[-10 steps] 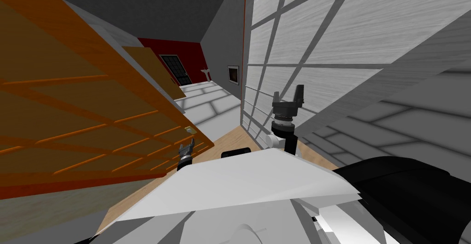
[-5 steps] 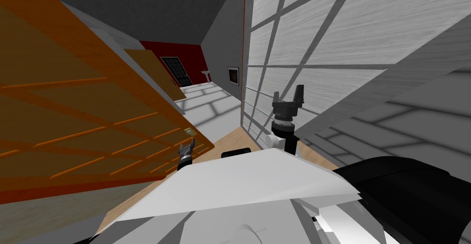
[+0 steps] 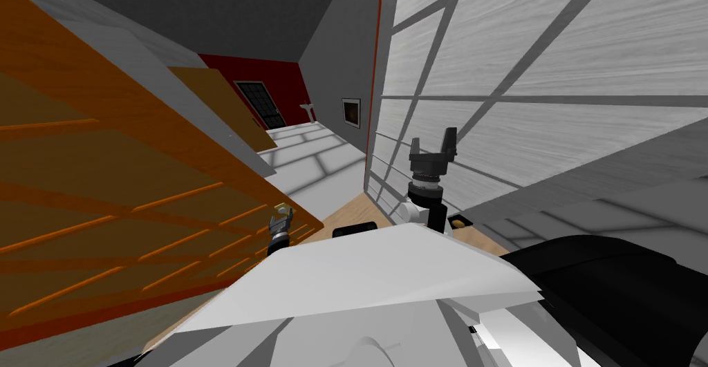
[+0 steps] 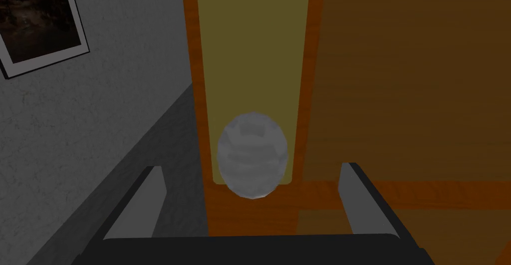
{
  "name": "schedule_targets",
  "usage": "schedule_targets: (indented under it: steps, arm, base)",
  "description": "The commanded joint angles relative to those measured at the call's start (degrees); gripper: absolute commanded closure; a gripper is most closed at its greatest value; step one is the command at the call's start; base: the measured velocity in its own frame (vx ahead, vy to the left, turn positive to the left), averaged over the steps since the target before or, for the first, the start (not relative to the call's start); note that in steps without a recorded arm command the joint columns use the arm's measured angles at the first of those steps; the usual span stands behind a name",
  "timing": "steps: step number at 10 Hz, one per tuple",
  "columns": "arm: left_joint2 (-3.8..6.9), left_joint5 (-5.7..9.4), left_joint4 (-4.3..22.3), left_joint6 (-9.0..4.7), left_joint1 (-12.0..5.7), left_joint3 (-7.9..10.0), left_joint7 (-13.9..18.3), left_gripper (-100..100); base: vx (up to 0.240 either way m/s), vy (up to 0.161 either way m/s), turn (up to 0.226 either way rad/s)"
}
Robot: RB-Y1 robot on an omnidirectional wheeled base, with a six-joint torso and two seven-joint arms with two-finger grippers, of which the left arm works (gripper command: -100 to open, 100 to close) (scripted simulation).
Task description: Pull the door open
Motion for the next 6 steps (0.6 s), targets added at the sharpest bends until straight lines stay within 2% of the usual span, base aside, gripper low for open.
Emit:
schedule_targets:
  steps: [1,2,3,6]
  arm:
    - [-0.07,0.08,0.2,0.1,-0.24,0.19,-0.3,-100]
    - [-0.03,0.05,0.1,0.06,-0.14,0.12,-0.1,-100]
    - [-0.03,0.05,0.1,0.06,-0.14,0.12,-0.1,100]
    - [-0.03,0.05,0.1,0.06,-0.14,0.12,-0.1,100]
  base:
    - [0.197,0.09,-0.025]
    - [0.087,0.039,-0.007]
    - [-0.018,-0.007,0.019]
    - [-0.022,-0.009,-0.007]
